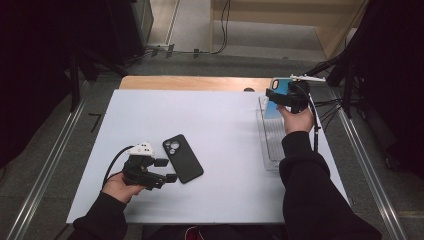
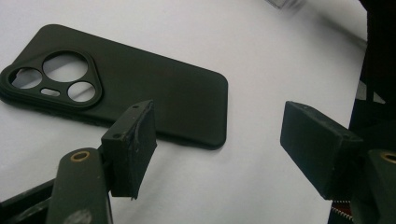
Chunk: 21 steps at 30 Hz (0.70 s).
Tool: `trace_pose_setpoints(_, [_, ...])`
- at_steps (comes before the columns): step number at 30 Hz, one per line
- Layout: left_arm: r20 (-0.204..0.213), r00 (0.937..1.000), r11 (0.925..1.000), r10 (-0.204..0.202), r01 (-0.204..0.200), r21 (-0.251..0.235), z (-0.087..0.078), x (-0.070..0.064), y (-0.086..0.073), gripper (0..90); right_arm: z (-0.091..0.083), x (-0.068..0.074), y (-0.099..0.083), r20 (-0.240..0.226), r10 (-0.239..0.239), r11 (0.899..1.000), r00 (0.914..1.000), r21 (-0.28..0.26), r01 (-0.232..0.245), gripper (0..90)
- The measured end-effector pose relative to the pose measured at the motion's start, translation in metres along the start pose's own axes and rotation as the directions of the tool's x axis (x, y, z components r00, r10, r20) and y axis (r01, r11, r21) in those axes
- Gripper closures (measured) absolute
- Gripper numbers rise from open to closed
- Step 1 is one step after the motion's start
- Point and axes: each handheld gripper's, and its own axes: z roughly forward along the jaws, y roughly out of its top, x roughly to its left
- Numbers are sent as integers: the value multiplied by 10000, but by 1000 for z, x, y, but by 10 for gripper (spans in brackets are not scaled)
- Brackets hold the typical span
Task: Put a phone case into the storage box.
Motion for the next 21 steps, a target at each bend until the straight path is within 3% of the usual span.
trace_pose_setpoints(4, [14,10000,10000,-16,16,-12,0,1,0,272,8,0,2,147,-84,9999,9999,76,83,147])
trace_pose_setpoints(21, [52,10000,10000,-7,6,56,1,3,-1,272,45,-12,-1,750,388,9991,9964,130,-399,147])
